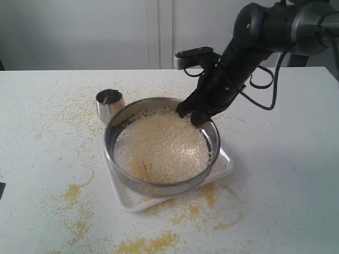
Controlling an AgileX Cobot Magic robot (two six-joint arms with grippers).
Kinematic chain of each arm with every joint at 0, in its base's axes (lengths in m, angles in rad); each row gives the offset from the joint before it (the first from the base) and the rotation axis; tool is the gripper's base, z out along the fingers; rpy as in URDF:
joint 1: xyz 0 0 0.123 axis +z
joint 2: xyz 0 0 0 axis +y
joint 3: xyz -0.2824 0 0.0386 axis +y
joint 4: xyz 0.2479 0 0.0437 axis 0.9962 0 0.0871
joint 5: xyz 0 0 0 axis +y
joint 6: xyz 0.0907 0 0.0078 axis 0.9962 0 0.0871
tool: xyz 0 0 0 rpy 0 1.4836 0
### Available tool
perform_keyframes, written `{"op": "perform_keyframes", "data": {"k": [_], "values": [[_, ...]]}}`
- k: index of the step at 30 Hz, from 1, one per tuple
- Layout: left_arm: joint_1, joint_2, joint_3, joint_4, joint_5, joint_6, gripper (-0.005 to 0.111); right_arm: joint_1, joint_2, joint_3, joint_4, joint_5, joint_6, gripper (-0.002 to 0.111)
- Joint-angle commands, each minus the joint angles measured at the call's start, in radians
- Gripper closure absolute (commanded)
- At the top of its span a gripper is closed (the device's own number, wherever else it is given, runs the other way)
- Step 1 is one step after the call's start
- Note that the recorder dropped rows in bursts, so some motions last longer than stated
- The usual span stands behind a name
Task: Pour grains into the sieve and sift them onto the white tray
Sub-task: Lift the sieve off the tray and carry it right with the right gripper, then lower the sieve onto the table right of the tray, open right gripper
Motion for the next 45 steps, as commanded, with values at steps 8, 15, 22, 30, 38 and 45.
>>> {"op": "perform_keyframes", "data": {"k": [8, 15, 22, 30, 38, 45], "values": [[-0.001, -0.003, -0.01, -0.003, 0.011, -0.005, 0.107, 0.005, -0.076, -0.006, -0.115, -0.005, 0.134, 0.108], [-0.001, -0.003, -0.01, -0.003, 0.011, -0.005, 0.107, -0.06, -0.083, -0.099, -0.156, -0.034, 0.251, 0.108], [-0.001, -0.003, -0.01, -0.003, 0.011, -0.005, 0.107, -0.177, -0.063, -0.18, -0.185, -0.032, 0.344, 0.108], [-0.001, -0.003, -0.01, -0.003, 0.011, -0.005, 0.107, -0.253, 0.022, -0.272, -0.245, 0.001, 0.407, 0.108], [-0.001, -0.003, -0.01, -0.003, 0.011, -0.005, 0.107, -0.321, 0.145, -0.384, -0.26, 0.086, 0.455, 0.108], [-0.001, -0.003, -0.01, -0.003, 0.011, -0.005, 0.107, -0.366, 0.228, -0.426, -0.256, 0.096, 0.47, 0.108]]}}
